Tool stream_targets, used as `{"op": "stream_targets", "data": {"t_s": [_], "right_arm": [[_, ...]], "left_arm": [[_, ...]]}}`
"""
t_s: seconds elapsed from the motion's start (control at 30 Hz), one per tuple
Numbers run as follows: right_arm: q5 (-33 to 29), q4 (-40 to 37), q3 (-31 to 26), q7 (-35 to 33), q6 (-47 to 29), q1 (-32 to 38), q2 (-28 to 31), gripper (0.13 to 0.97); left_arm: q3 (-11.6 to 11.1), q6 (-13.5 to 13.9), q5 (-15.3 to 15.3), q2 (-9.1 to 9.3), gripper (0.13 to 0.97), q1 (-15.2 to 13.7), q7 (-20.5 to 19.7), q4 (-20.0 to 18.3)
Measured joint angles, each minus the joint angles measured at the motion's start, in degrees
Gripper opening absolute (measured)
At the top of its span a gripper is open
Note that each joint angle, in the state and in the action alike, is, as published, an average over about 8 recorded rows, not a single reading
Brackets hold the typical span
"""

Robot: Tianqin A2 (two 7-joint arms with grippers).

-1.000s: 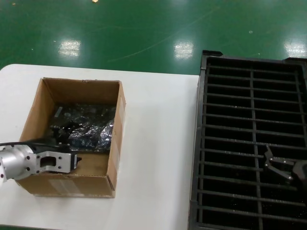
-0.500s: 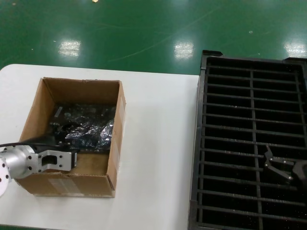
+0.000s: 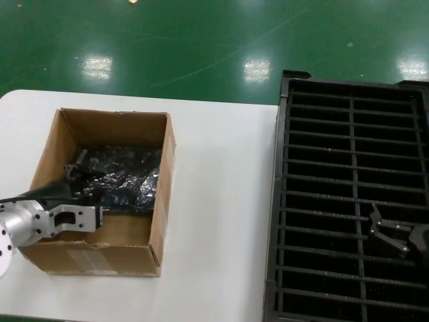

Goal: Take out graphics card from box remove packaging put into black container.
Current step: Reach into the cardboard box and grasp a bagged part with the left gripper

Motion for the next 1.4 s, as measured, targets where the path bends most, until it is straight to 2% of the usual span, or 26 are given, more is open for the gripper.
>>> {"op": "stream_targets", "data": {"t_s": [0.13,0.43,0.57,0.87,1.13,1.17,1.4], "right_arm": [[0.00,0.00,0.00,0.00,0.00,0.00,0.00,0.966],[0.00,0.00,0.00,0.00,0.00,0.00,0.00,0.966],[0.00,0.00,0.00,0.00,0.00,0.00,0.00,0.966],[0.00,0.00,0.00,0.00,0.00,0.00,0.00,0.966],[0.00,0.00,0.00,0.00,0.00,0.00,0.00,0.966],[0.00,0.00,0.00,0.00,0.00,0.00,0.00,0.966],[0.00,0.00,0.00,0.00,0.00,0.00,0.00,0.966]], "left_arm": [[-0.14,-0.11,0.26,-0.04,0.258,0.18,-0.29,0.15],[-0.24,2.10,-0.59,-1.27,0.165,2.27,-1.84,-2.97],[-0.65,2.65,-0.53,-1.82,0.165,3.02,-2.80,-4.53],[-0.80,2.40,0.28,-1.71,0.189,3.70,-3.29,-4.59],[-0.63,2.19,0.62,-1.25,0.284,3.47,-3.17,-3.86],[-0.59,1.99,0.70,-1.11,0.284,3.32,-3.02,-3.57],[-0.16,-1.51,0.54,1.03,0.424,1.82,-0.67,0.46]]}}
